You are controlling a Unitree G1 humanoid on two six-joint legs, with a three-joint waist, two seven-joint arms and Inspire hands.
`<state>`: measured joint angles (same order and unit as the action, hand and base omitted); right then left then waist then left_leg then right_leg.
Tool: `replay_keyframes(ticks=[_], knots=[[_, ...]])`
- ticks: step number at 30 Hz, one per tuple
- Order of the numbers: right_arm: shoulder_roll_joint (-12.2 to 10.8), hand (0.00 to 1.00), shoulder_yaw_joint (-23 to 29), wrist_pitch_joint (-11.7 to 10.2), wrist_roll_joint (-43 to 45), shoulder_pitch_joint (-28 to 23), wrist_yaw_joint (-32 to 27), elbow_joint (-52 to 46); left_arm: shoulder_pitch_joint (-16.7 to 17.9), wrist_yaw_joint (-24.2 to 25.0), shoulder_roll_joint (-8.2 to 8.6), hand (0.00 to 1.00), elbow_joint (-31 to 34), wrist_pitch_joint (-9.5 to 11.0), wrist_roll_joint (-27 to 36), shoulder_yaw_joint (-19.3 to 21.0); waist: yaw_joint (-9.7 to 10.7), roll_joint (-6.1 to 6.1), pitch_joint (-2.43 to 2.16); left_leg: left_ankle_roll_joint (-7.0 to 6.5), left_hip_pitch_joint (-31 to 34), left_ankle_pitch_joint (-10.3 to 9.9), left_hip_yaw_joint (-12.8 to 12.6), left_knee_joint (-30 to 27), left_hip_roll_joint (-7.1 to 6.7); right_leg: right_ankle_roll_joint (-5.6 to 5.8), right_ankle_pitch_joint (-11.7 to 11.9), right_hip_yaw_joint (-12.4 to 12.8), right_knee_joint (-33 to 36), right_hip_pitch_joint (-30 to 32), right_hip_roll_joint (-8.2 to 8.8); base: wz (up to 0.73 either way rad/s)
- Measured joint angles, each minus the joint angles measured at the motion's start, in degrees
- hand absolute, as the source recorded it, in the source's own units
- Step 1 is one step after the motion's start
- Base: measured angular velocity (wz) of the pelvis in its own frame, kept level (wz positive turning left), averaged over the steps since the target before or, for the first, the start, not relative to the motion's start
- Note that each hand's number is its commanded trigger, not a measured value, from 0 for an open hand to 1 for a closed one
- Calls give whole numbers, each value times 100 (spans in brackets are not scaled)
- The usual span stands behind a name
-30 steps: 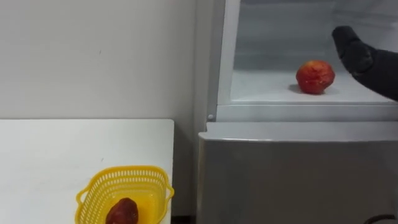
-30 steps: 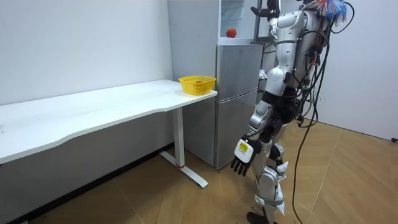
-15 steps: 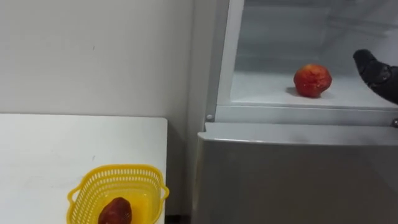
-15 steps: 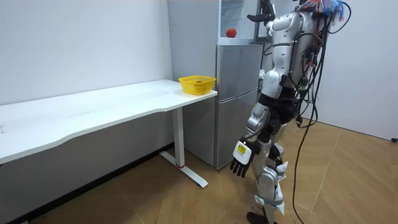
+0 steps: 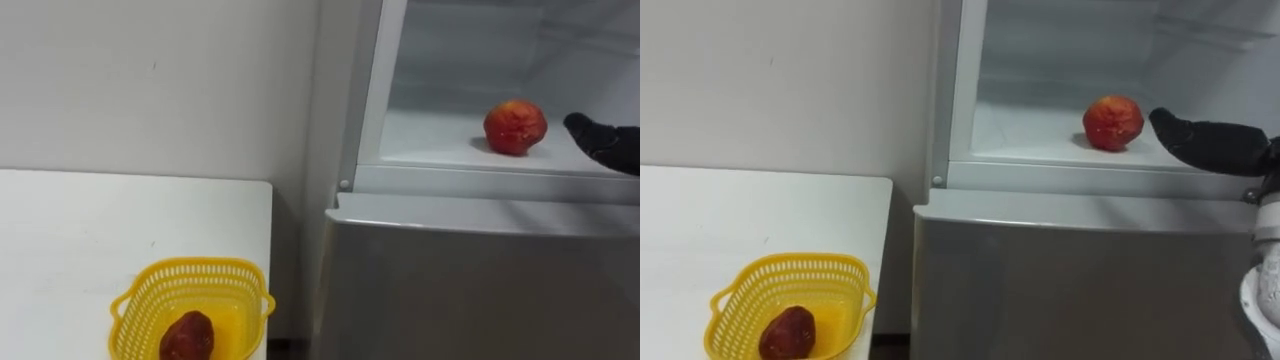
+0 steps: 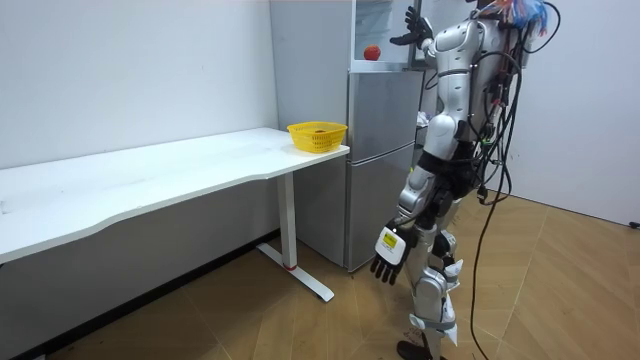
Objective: Retrieve from the upper fridge
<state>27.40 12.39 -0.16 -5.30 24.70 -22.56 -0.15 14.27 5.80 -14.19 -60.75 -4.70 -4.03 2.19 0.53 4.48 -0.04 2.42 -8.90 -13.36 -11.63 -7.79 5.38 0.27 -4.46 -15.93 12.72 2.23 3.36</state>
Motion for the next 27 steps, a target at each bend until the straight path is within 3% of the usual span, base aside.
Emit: replay_keyframes(ticks=[10,12,17,27], knots=[[8,0,-9,34,-192,313,273,372,72,201,-99,0,62,-3,-1,143,-135,111,10,-1,18,1,5,-42,-1,-1,-2,4,4,3,3,0],[46,0,-9,34,-359,313,299,405,82,215,-93,0,62,-3,-2,212,-148,123,12,-1,21,1,16,-44,-1,-1,-2,-3,3,-1,4,0],[391,0,-44,113,-756,316,488,789,97,186,-94,0,79,-5,2,279,-248,162,17,0,21,0,23,-47,0,-1,-2,-3,11,-4,6,0],[488,0,-263,183,-843,474,624,1193,173,181,-101,0,78,-38,2,385,-255,234,34,0,20,-1,30,-52,1,-2,-1,-6,14,-8,6,0]])
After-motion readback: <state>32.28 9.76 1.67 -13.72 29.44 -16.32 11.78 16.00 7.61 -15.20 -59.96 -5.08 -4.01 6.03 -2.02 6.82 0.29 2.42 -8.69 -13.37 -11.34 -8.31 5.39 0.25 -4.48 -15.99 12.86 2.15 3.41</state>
